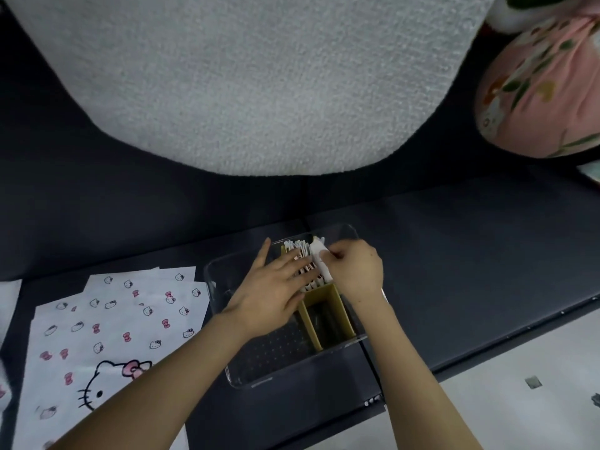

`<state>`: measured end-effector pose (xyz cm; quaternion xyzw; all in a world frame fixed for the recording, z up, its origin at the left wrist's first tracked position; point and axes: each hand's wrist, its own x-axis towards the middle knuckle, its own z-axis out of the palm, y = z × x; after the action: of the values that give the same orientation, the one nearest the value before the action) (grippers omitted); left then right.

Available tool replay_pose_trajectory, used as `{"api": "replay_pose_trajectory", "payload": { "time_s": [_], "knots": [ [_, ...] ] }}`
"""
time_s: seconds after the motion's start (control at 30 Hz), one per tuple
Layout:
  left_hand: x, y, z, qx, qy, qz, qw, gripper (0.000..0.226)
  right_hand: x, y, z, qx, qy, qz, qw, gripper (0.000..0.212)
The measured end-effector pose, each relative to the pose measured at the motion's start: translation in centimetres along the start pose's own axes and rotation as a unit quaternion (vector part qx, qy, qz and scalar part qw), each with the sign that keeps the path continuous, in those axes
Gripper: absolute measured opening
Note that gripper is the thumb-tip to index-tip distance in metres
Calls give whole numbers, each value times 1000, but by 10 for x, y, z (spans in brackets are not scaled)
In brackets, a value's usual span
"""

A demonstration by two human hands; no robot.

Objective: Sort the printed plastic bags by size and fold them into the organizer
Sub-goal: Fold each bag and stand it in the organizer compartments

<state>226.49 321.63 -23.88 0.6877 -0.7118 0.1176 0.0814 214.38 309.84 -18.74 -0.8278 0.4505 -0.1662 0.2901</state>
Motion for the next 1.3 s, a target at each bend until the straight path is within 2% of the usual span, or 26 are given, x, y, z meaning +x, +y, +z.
{"api": "replay_pose_trajectory", "payload": {
  "time_s": [0.1,0.27,0.37,0.47,0.57,0.63,0.67,0.73,0.8,0.87,0.93,1.0,1.13,1.2,1.3],
  "knots": [
    [-2,2,0,-8,-8,-4,1000,45,7,-1,22,-45,6,30,999,47],
    [-14,3,-12,-34,5,-24,999,42,22,-4,29,-106,-26,54,993,28],
    [-35,3,-23,-62,32,-60,996,38,17,1,27,-80,1,49,996,35],
    [-69,1,-31,-99,71,-109,987,33,7,2,26,-11,-21,48,999,39],
    [-118,-3,-38,-108,86,-180,974,31,-13,-10,17,19,46,53,997,51],
    [-159,-8,-42,-99,82,-240,962,34,-37,-24,14,-9,121,14,993,39],
    [-181,-11,-44,-93,70,-276,954,40,-53,-33,17,7,134,-16,991,28],
    [-227,-14,-44,-92,31,-348,933,52,-92,-57,35,65,82,-83,991,18],
    [-270,-16,-43,-96,-29,-411,906,53,-134,-77,64,85,-15,-169,982,27],
    [-305,-15,-41,-90,-86,-436,891,62,-171,-85,105,28,-111,-241,964,45],
    [-331,-12,-43,-83,-130,-426,892,72,-197,-79,149,-100,-176,-307,930,58],
    [-358,-8,-41,-86,-166,-405,895,72,-208,-69,181,-180,-198,-328,906,59],
    [-392,-2,-45,-108,-195,-364,904,66,-213,-56,196,-152,-203,-321,912,38],
    [-398,-2,-53,-134,-178,-354,908,65,-219,-54,197,-129,-193,-329,915,32],
    [-403,-3,-62,-206,-101,-334,914,59,-224,-52,192,-34,-193,-292,936,28]
  ]
}}
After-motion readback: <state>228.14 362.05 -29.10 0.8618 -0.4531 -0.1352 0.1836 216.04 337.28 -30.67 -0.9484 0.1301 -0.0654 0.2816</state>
